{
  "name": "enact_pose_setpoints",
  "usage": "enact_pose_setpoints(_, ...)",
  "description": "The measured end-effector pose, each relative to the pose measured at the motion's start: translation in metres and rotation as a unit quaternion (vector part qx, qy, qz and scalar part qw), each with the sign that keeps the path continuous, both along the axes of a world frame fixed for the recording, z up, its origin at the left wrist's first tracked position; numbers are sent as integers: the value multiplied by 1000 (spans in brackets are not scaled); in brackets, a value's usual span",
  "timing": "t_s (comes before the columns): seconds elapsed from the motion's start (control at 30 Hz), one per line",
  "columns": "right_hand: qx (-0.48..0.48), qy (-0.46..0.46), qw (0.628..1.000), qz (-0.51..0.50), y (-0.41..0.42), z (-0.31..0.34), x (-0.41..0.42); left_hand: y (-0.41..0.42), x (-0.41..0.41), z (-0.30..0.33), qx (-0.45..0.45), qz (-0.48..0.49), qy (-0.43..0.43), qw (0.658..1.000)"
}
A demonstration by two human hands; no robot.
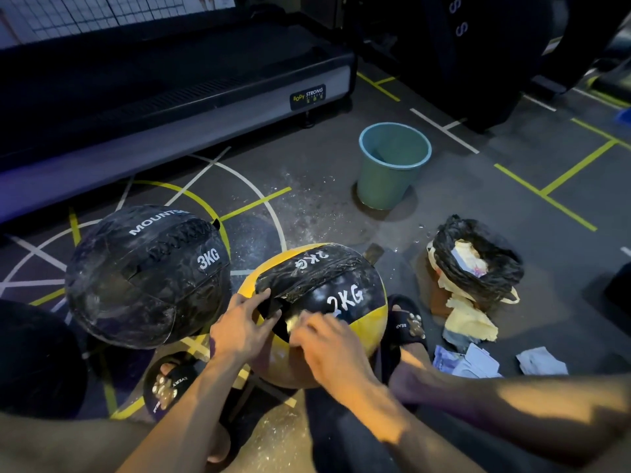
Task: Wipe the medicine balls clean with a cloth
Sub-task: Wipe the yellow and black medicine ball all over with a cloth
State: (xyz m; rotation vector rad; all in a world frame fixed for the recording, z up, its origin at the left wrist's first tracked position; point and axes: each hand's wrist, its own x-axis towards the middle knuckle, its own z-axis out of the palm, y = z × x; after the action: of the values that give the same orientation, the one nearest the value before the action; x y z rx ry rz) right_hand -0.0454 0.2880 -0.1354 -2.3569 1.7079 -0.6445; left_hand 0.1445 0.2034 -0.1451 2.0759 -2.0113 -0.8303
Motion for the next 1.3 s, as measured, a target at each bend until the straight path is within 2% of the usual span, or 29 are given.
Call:
enact_pose_setpoints(0.03,-16,32,998,49,-1,-1,-8,1,2,-1,-1,-2,-3,1000)
enact_pose_setpoints(0.07,-22,31,998,42,-7,-3,-23,2,4,-3,-2,-3,-2,1000)
enact_pose_setpoints(0.13,14,-54,995,-84,-17,-4,-56,3,8,-5,-2,-2,7,1000)
enact_pose_setpoints(0.2,47,-159,956,-243,-23,-5,-83,4,11,-7,0,2,15,1000)
enact_pose_setpoints(0.27,38,-179,933,-310,-24,-1,-77,7,11,-8,-4,-1,24,1000)
enact_pose_setpoints(0.3,28,-179,939,-294,-23,0,-63,8,12,-9,-8,-1,26,1000)
enact_pose_setpoints(0.37,23,-147,971,-185,-14,6,-31,10,13,-9,-12,4,29,1000)
enact_pose_setpoints(0.43,17,-60,998,-24,-2,6,-21,11,17,-10,-10,5,26,1000)
enact_pose_setpoints(0.47,1,-14,1000,25,-4,6,-29,12,18,-11,-10,4,26,1000)
enact_pose_setpoints(0.5,-5,1,1000,26,-9,4,-43,13,19,-11,-8,0,26,1000)
enact_pose_setpoints(0.53,7,-17,1000,-15,-14,4,-57,13,19,-11,-7,-3,27,1000)
enact_pose_setpoints(0.63,37,-144,964,-222,-25,9,-73,16,16,-12,-8,-5,31,999)
enact_pose_setpoints(0.67,26,-146,957,-250,-26,9,-62,17,15,-12,-13,-7,31,999)
enact_pose_setpoints(0.73,9,-129,972,-196,-21,8,-25,16,14,-12,-22,-7,30,999)
enact_pose_setpoints(0.77,12,-114,986,-120,-14,7,-7,15,14,-12,-22,-5,29,999)
enact_pose_setpoints(0.83,-3,-10,997,72,2,1,14,16,14,-11,-17,-6,28,999)
enact_pose_setpoints(0.87,-12,48,991,128,5,-2,12,16,14,-10,-16,-8,26,999)
enact_pose_setpoints(0.9,-28,62,988,135,1,-4,2,17,14,-10,-17,-10,23,1000)
enact_pose_setpoints(0.93,-29,48,993,103,-4,-2,-10,17,14,-9,-16,-11,19,1000)
enact_pose_setpoints(1.0,-6,-39,999,-34,-15,4,-40,15,15,-8,-12,-11,15,1000)
enact_pose_setpoints(1.07,32,-116,976,-183,-24,10,-63,16,14,-8,-5,-15,25,1000)
enact_pose_setpoints(1.13,16,-131,960,-247,-28,9,-57,18,13,-11,-13,-24,40,999)
enact_pose_setpoints(1.2,7,-126,974,-189,-26,6,-22,18,13,-12,-18,-26,41,999)
enact_pose_setpoints(1.27,4,-61,998,-17,-14,3,13,19,15,-14,-13,-26,33,999)
enact_pose_setpoints(1.3,-11,-6,998,67,-9,1,21,20,17,-15,-10,-25,33,999)
